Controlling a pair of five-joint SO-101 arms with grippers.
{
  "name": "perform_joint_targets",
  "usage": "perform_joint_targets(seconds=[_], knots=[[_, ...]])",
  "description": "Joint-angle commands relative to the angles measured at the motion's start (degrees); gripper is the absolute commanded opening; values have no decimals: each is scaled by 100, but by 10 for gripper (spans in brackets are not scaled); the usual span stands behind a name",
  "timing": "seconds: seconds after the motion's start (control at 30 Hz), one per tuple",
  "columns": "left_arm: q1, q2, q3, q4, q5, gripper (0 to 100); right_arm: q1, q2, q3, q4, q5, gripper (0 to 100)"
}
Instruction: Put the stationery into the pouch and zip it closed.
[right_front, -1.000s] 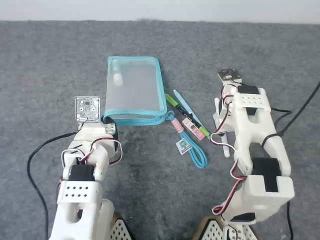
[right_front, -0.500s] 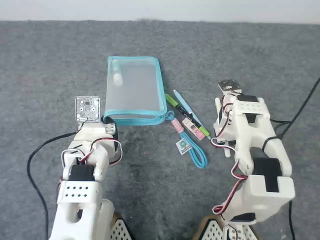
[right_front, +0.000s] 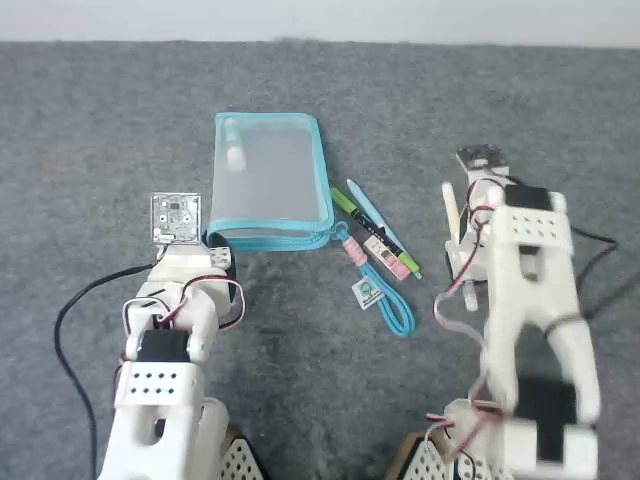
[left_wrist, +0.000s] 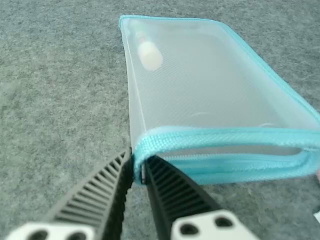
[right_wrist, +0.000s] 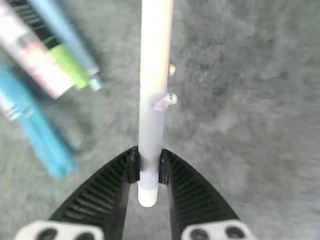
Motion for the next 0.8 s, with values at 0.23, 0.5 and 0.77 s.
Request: perform_joint_targets(seconds=[0.23,0.5,0.77], knots=[[18,-114,-31,-246,-35,12,-3169,-1684,-290,1420,738,6],[18,-114,-31,-237,-44,12,-3503,-1051,-325,1182,554,6],[18,-114,-31,-246,-44,12,-3503,-593,-835,813,-70,6]])
